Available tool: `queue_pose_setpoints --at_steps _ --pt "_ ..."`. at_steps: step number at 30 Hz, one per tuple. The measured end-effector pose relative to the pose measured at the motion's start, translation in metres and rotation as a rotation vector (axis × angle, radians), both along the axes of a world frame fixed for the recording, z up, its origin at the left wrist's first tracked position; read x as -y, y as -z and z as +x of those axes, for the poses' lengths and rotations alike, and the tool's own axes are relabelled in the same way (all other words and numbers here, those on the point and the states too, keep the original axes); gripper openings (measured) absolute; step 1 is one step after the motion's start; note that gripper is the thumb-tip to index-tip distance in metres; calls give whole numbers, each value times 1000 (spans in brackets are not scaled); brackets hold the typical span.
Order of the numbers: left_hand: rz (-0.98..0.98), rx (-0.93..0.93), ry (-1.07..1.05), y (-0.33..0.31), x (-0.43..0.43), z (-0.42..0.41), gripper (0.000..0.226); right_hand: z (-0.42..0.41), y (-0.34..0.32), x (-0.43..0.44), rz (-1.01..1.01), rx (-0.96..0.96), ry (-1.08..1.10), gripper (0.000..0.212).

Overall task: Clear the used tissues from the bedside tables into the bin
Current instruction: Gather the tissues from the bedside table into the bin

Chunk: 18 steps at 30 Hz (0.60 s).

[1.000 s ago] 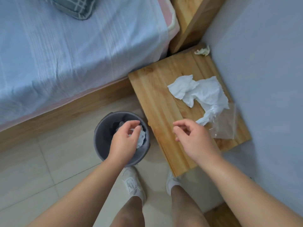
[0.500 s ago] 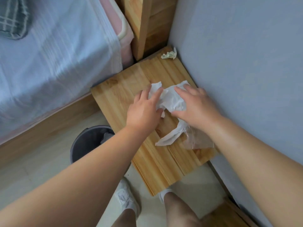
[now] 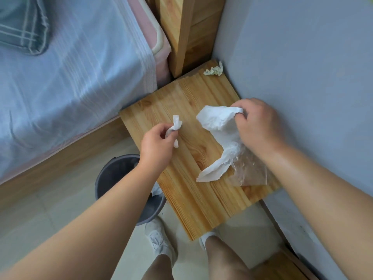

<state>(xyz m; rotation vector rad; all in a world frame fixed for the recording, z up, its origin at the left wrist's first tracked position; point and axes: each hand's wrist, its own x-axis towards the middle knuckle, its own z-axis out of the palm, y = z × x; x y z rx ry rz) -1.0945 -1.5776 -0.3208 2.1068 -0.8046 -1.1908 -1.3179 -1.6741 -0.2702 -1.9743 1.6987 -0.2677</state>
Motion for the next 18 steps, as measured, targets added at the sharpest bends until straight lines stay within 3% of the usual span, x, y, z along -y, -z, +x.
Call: queue_pose_setpoints --at_steps 11,18 --pt "28 -154 -489 -13 -170 75 16 64 -79 -85 -57 332 59 22" --pt "105 -234 -662 7 -246 112 11 136 -87 -147 110 611 92 19"
